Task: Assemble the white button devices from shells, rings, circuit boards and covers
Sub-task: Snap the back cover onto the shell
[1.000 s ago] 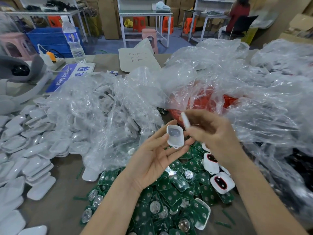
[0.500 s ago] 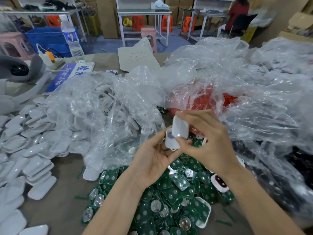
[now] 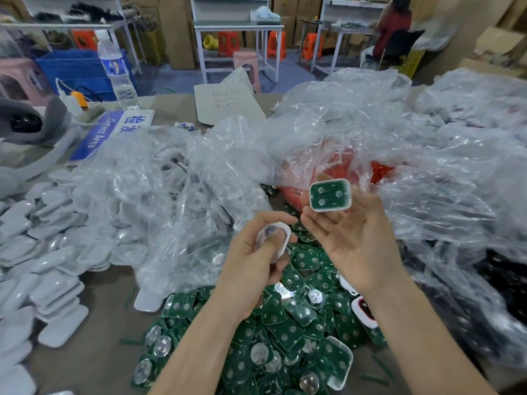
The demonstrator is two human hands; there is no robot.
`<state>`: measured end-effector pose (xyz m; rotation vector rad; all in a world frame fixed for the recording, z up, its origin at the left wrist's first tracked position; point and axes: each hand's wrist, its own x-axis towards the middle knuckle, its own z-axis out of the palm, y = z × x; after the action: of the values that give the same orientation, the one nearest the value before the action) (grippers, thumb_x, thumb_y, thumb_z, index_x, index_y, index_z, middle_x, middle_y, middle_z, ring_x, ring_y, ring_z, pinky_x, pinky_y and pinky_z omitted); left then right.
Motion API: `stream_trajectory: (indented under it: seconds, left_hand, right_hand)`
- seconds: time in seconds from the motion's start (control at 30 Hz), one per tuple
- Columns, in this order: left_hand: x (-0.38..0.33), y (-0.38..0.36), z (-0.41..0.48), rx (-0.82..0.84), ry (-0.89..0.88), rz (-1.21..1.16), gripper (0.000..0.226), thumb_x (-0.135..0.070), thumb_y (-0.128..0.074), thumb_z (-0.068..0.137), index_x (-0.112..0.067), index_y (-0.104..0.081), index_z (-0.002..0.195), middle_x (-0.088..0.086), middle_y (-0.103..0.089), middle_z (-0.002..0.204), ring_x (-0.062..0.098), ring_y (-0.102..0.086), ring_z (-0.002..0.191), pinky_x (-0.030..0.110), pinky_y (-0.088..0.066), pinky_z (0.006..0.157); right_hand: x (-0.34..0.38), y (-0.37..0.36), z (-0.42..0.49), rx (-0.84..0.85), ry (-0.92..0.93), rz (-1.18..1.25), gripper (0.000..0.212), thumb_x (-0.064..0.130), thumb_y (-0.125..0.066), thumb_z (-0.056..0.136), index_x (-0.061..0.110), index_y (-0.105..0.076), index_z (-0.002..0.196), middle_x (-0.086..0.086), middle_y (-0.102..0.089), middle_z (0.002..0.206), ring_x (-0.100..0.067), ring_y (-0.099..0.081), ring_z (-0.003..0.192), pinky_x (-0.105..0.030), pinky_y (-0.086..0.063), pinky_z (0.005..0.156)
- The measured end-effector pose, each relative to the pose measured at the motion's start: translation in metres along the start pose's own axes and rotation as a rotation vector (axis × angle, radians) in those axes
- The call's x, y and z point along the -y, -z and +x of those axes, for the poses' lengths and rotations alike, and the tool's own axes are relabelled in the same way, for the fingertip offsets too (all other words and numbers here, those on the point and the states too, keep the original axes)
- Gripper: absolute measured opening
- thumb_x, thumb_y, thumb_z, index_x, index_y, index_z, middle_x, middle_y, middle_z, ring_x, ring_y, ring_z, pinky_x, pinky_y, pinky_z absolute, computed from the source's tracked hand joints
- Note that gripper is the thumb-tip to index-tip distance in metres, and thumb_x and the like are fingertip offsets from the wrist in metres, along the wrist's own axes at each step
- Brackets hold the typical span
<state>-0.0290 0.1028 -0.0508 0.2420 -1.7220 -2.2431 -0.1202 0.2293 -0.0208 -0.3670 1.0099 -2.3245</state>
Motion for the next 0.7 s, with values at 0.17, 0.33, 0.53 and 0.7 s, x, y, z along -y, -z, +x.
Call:
stream_trajectory:
  seconds: [0.17, 0.33, 0.53, 0.7]
  left_hand:
    - [0.0, -0.005, -0.005, 0.057, -0.159, 0.175, 0.042, -0.005, -0.045, 0.102, -0.037, -0.07, 0.108, 0.015, -0.049, 0.067, 0.011, -0.04, 0.046, 0.018, -0.033, 0.042]
    - [0.003, -0.003, -0.003, 0.006, -0.356, 0.668, 0.048, -0.001, -0.046, 0.099, -0.037, -0.06, 0.127, -0.016, -0.054, 0.062, 0.001, -0.045, 0.05, 0.011, -0.036, 0.054]
    - [0.007, -0.004, -0.005, 0.042, -0.334, 0.793, 0.054, -0.004, -0.05, 0.098, -0.044, -0.052, 0.134, -0.01, -0.057, 0.076, 0.0, -0.047, 0.058, 0.01, -0.035, 0.058]
    - [0.007, -0.006, -0.004, 0.075, -0.308, 0.782, 0.057, -0.007, -0.051, 0.098, -0.052, -0.046, 0.133, -0.007, -0.061, 0.074, 0.007, -0.051, 0.052, 0.019, -0.045, 0.053]
  right_hand:
    - [-0.008, 0.008, 0.0, -0.008, -0.057, -0.068, 0.03, 0.032, -0.055, 0.084, 0.013, -0.076, 0.095, -0.015, -0.072, 0.098, -0.021, -0.07, 0.087, -0.029, -0.056, 0.077]
    - [-0.014, 0.013, 0.001, -0.019, -0.103, -0.145, 0.03, 0.036, -0.054, 0.086, 0.018, -0.076, 0.08, -0.003, -0.067, 0.077, -0.013, -0.061, 0.064, -0.026, -0.055, 0.062]
    - [-0.019, 0.017, 0.002, -0.055, -0.14, -0.333, 0.029, 0.046, -0.065, 0.074, 0.019, -0.074, 0.074, -0.006, -0.06, 0.073, -0.019, -0.053, 0.065, -0.038, -0.046, 0.07]
    - [-0.018, 0.02, 0.002, -0.066, -0.143, -0.392, 0.041, 0.051, -0.066, 0.072, 0.011, -0.069, 0.079, -0.02, -0.056, 0.08, -0.032, -0.045, 0.075, -0.042, -0.044, 0.073]
